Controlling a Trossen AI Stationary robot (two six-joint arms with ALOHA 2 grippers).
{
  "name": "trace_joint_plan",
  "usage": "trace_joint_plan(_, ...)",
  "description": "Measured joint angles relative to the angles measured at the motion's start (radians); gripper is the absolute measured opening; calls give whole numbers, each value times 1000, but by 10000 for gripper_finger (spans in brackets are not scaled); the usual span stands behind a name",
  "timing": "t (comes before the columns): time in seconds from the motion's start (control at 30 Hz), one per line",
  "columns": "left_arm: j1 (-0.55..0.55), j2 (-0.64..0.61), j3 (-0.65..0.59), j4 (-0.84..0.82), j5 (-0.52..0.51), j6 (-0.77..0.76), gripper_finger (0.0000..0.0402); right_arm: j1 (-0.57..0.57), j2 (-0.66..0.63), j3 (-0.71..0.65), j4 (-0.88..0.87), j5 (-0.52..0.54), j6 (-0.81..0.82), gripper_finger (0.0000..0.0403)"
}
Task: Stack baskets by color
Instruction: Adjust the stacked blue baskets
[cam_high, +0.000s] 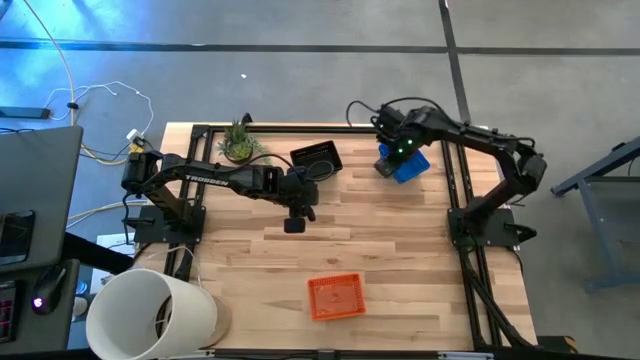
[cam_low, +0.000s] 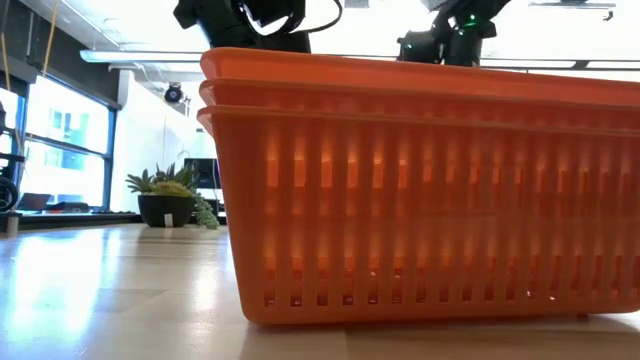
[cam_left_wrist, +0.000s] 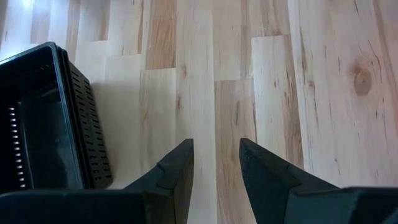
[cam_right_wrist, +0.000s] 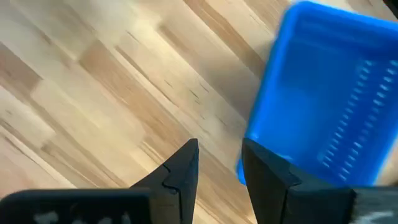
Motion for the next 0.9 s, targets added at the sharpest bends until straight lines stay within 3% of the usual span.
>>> trace_joint_plan(0.33, 0, 0, 0, 0, 0, -37, 115, 84, 17, 0, 44, 2, 96, 110)
trace_joint_plan(0.9, 0, 0, 0, -18, 2, -37, 115, 97, 188, 0, 54, 8, 140, 110)
